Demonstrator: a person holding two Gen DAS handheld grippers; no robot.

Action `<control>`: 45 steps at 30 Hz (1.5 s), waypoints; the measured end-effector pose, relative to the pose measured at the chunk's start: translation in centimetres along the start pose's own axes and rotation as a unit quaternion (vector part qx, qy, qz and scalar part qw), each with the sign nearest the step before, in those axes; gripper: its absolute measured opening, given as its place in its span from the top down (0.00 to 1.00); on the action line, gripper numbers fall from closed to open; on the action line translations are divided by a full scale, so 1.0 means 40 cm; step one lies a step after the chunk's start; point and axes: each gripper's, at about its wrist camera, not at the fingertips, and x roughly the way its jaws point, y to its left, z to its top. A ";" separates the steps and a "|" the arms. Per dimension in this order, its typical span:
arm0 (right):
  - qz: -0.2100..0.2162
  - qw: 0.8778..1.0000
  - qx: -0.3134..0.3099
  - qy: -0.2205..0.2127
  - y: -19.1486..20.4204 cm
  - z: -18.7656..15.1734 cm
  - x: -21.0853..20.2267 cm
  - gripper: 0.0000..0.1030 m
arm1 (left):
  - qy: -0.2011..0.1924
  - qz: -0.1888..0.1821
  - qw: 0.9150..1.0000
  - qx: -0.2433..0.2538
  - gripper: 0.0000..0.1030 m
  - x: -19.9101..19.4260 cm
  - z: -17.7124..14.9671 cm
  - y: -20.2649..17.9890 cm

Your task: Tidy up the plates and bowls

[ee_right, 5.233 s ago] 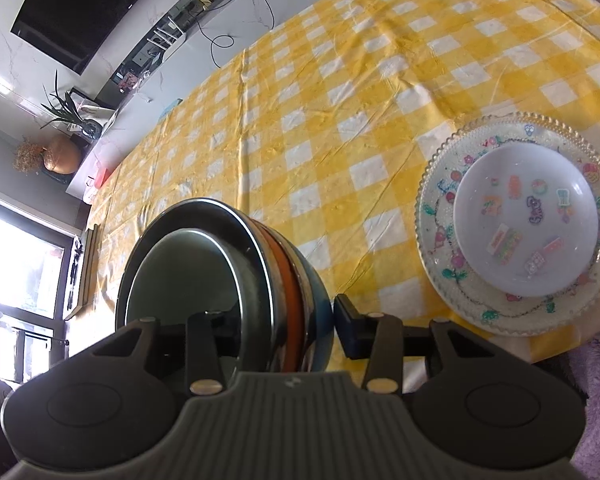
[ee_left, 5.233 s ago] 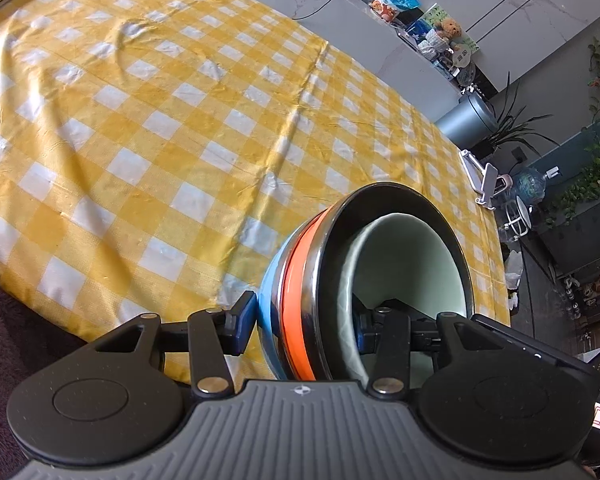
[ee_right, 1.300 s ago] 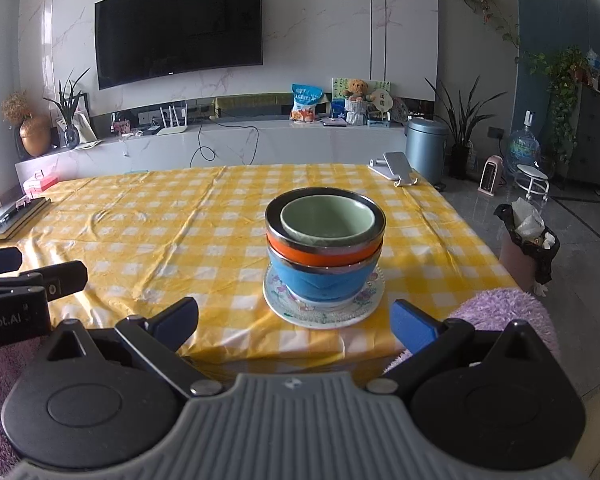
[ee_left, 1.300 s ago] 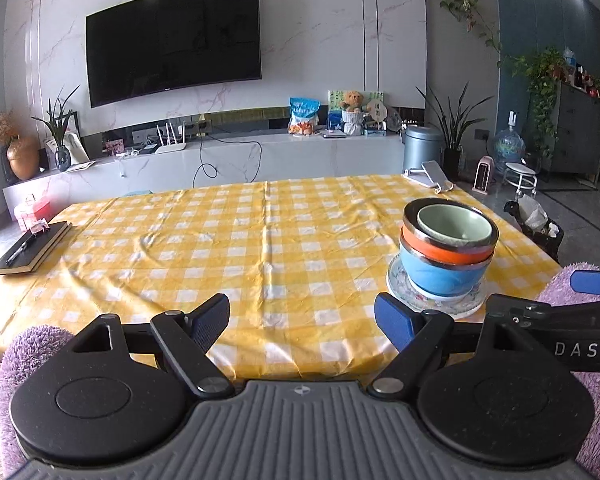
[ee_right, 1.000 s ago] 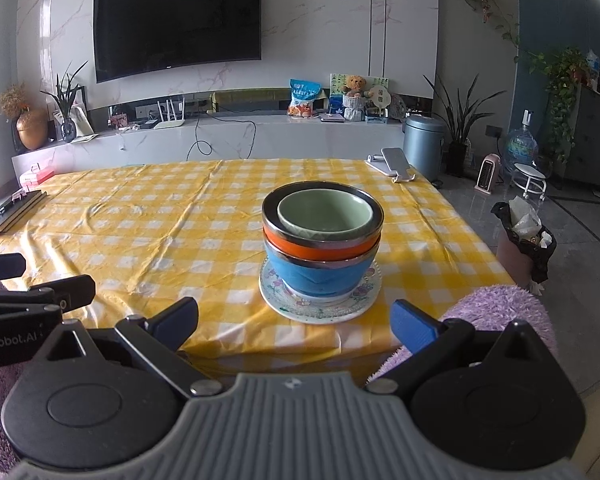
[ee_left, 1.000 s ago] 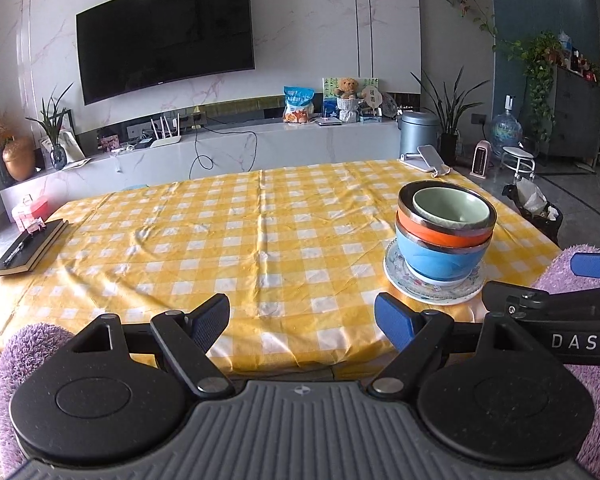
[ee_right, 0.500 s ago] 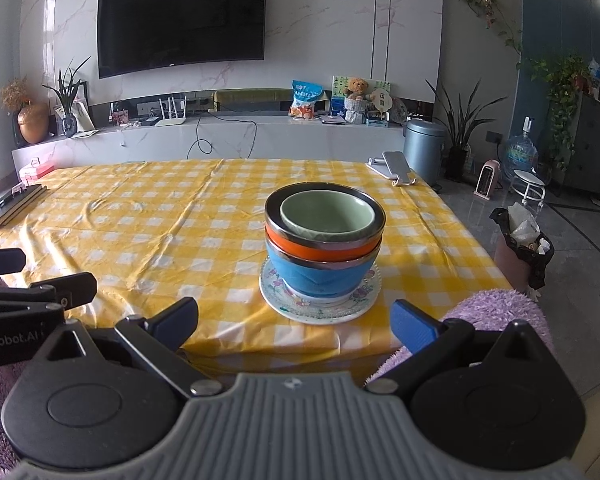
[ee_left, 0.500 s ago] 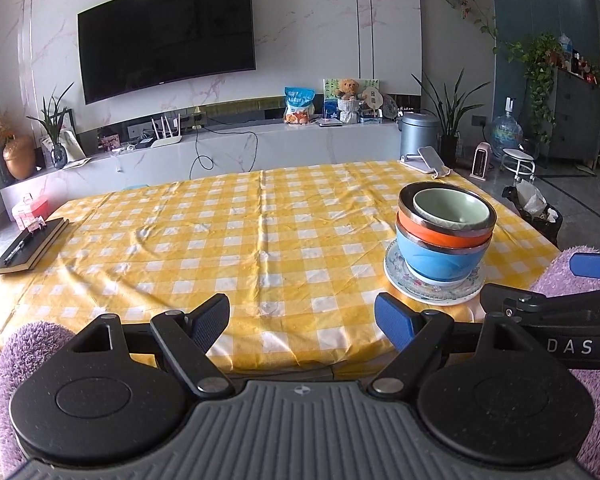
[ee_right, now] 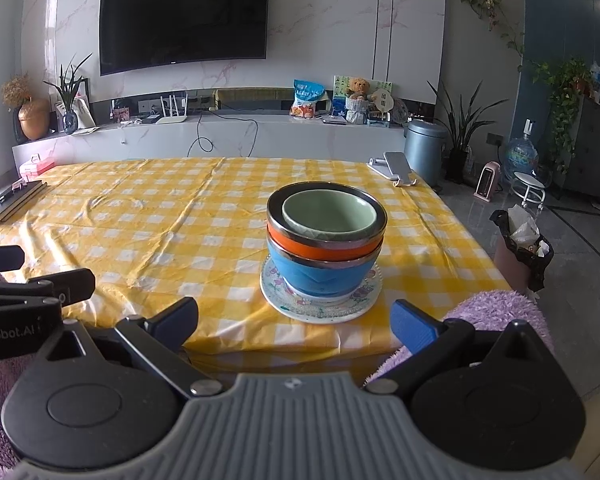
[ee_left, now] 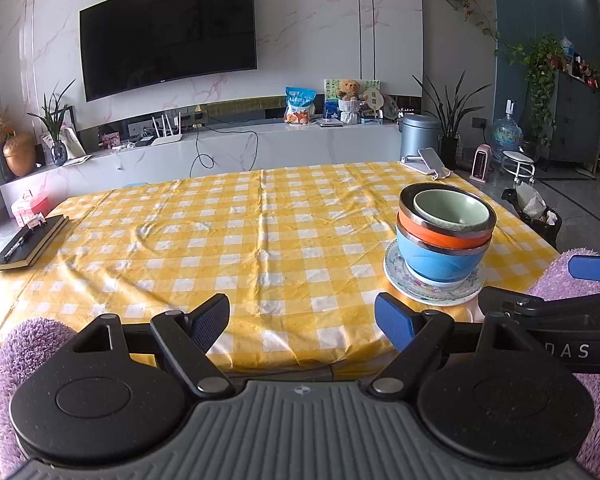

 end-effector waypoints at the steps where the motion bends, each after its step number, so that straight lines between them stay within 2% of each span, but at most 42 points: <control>1: 0.000 1.000 0.000 0.000 0.000 0.000 0.000 0.03 | 0.000 0.000 1.000 0.000 0.06 0.000 0.000 0.000; 45: -0.004 1.000 -0.005 -0.001 0.005 0.001 -0.005 0.03 | -0.005 0.001 1.000 -0.001 0.06 -0.002 0.011 -0.006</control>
